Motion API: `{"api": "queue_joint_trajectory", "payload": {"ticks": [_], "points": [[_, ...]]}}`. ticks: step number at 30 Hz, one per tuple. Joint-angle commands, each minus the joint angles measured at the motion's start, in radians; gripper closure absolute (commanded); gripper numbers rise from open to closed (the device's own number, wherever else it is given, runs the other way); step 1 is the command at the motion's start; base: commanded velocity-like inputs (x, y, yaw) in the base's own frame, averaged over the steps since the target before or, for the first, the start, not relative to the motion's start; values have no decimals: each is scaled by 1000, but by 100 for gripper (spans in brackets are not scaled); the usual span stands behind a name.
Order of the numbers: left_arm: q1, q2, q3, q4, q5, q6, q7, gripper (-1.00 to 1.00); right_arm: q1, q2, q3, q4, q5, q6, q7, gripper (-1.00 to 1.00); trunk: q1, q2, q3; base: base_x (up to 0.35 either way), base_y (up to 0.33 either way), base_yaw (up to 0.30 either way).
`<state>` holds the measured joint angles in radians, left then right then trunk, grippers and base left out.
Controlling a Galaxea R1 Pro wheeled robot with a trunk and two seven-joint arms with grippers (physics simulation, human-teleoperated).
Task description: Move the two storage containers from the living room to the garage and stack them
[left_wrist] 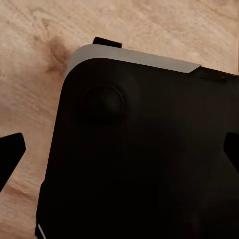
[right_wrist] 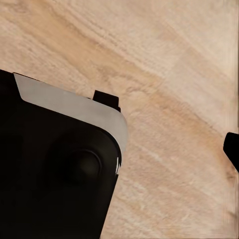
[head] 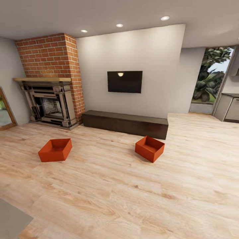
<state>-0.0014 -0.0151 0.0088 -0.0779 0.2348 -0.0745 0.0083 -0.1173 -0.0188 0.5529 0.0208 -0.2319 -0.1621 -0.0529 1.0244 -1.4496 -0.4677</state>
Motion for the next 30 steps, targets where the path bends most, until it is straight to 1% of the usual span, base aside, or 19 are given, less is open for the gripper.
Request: {"api": "queue_joint_trajectory", "payload": {"ticks": [1,4,6,30], "points": [[0,0,0,0,4,-2,1,-100,-1,0,9,2,-9,-5,-1,-100,1,0,-1,326,0,268],[0,0,0,0,4,-2,1,-100,-1,0,9,2,-9,-5,-1,-100,1,0,-1,326,0,245],[0,0,0,0,5,-2,1,-100,-1,-1,9,2,-9,-5,-1,-100,1,0,-1,326,0,88],[0,0,0,0,5,-2,1,-100,-1,0,9,2,-9,-5,-1,-100,1,0,-1,326,0,3]]}}
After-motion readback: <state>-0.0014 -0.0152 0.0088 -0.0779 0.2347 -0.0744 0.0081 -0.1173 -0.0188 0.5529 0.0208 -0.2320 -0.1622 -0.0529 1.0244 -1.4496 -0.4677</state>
